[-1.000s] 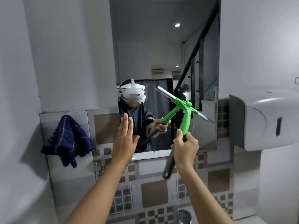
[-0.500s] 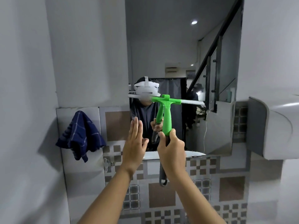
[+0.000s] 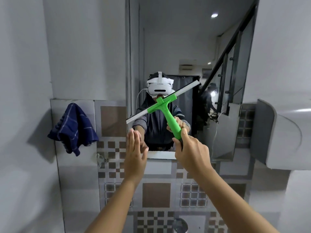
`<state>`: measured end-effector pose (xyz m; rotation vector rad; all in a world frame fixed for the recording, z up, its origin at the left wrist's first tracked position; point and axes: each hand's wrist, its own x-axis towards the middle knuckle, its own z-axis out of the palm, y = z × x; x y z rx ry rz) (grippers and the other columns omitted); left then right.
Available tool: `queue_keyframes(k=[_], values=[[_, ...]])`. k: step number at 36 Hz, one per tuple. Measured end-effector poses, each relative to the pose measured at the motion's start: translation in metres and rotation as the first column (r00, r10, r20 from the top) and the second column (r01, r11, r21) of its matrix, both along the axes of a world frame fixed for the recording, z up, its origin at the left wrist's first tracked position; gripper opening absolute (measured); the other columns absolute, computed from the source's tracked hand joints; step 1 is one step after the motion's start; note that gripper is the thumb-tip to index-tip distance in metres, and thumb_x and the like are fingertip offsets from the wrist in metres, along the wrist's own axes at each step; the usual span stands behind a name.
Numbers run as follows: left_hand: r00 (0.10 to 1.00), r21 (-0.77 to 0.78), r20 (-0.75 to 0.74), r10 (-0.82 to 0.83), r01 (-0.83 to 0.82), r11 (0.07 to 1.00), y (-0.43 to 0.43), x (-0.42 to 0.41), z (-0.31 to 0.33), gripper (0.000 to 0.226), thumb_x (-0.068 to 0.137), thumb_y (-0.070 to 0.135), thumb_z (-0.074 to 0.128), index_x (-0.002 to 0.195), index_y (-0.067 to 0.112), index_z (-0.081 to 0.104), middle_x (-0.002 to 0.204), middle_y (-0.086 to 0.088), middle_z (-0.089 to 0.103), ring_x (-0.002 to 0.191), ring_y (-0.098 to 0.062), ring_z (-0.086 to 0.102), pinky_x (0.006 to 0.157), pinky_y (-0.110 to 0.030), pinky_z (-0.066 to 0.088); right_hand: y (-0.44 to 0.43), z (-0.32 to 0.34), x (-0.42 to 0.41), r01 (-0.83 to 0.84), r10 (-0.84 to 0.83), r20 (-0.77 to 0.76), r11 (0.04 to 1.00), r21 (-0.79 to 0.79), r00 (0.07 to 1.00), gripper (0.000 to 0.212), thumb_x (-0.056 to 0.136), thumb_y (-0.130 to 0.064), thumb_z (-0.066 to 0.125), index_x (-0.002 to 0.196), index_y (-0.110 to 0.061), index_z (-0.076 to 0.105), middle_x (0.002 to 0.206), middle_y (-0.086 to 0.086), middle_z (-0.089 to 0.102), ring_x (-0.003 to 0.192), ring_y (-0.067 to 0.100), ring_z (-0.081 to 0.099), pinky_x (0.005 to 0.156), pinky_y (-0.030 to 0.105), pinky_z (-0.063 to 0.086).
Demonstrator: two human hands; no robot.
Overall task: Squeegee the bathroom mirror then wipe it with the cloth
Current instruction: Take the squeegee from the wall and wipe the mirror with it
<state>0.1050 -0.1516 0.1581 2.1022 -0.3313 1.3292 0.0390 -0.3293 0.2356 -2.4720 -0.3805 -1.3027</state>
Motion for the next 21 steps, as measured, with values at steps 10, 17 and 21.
queue_keyframes(k=[10,17,21], values=[[0.998,-0.014,-0.034,0.05,-0.05,0.999,-0.003,0.008,-0.006,0.075,0.089,0.024,0.051,0.147,0.012,0.005,0.155,0.001,-0.007,0.142,-0.013,-0.003,0.08,-0.011,0.042,-0.059,0.029,0.004,0.117,-0.086,0.124,0.956,-0.269,0.989,0.044,0.077,-0.026,0.065,0.112,0.0,0.06,0.063,0.008,0.069,0.04,0.027,0.06,0.035,0.02,0.03],[1.0,-0.033,-0.015,0.028,-0.028,0.999,-0.005,0.001,-0.001,0.086,0.088,0.017,0.058,0.144,0.021,-0.007,0.154,0.001,-0.006,0.141,-0.015,0.0,0.076,-0.025,0.051,-0.098,0.042,0.003,0.204,-0.144,0.197,0.921,-0.333,0.97,0.047,0.071,-0.026,0.075,0.11,-0.005,0.063,0.065,0.006,0.07,0.039,0.024,0.059,0.04,0.016,0.025],[0.998,-0.039,-0.018,0.057,-0.058,0.998,-0.008,-0.003,0.002,0.082,0.088,0.016,0.059,0.142,0.012,-0.002,0.153,-0.001,-0.004,0.141,-0.019,0.003,0.094,-0.025,0.034,-0.119,0.036,-0.001,0.198,-0.153,0.169,0.935,-0.294,0.974,0.045,0.074,-0.022,0.074,0.112,-0.004,0.061,0.064,0.006,0.07,0.039,0.027,0.057,0.041,0.015,0.022]])
